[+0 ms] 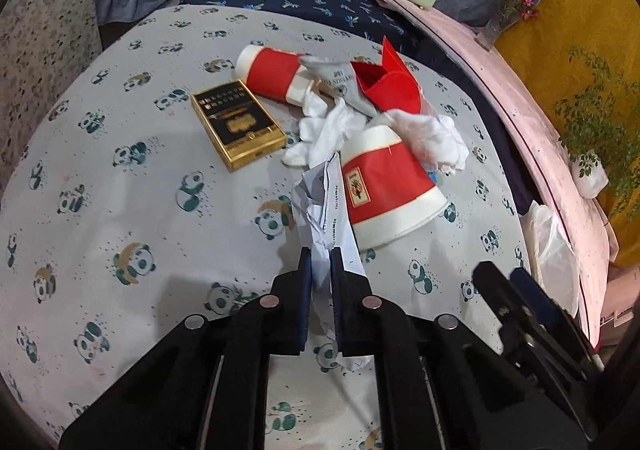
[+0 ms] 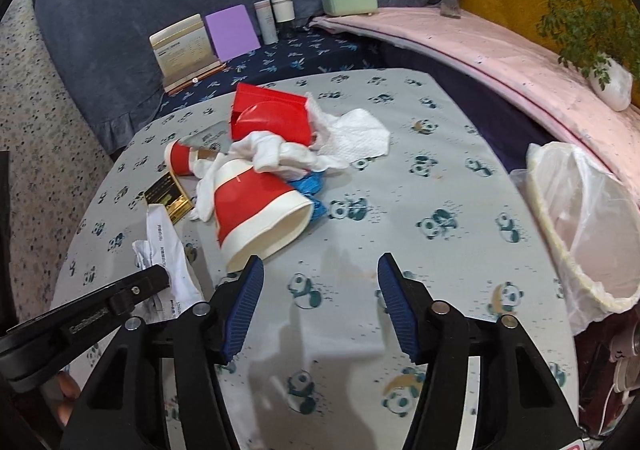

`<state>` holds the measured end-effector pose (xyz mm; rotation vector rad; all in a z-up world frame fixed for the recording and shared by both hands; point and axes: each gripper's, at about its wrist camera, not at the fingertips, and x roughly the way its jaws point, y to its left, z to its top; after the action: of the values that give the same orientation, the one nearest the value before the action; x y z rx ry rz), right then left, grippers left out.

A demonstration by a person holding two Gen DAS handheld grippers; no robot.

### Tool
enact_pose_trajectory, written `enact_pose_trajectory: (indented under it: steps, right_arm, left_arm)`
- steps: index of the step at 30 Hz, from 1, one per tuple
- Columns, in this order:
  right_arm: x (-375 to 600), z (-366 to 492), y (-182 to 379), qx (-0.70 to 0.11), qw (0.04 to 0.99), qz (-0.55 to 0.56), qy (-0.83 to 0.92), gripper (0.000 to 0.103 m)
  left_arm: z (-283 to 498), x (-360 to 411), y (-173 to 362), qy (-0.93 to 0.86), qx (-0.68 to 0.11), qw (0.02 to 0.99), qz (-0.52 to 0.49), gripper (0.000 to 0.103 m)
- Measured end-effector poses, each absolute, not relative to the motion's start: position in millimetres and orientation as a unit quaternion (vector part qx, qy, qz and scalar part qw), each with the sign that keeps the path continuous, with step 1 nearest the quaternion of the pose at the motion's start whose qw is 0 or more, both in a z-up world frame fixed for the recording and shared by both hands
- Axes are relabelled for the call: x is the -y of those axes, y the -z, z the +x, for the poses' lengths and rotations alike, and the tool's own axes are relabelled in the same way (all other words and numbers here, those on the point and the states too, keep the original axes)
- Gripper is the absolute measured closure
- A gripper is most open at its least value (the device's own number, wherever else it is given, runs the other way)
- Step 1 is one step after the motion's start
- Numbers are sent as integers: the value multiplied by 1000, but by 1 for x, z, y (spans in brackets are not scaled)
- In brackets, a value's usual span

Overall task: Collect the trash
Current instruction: 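Grasp the crumpled white paper with the left tool while the right tool grasps the red-white cup, then carry the paper and cup over the bin and open both tools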

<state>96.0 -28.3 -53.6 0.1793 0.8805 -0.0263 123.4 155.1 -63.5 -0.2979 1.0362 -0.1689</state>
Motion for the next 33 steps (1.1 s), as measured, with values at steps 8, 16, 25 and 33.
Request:
enact_pose_trajectory:
  steps: [8, 16, 25, 33]
  right_arm:
    - [15, 123, 78, -459, 877, 142, -24, 58]
    - [-1, 143, 95, -477, 862, 163, -45, 67]
    - [-14, 159, 101, -483, 857, 169, -66, 91]
    - [-14, 138, 75, -453, 874, 157, -77, 100]
  left_arm:
    - [131, -173, 58, 69, -479, 865, -132, 94]
    - [141, -183, 61, 64, -477, 867, -130, 94]
    - [147, -189, 65, 58, -478, 867, -130, 94]
    - [139, -180, 54, 63, -470, 872, -124, 94]
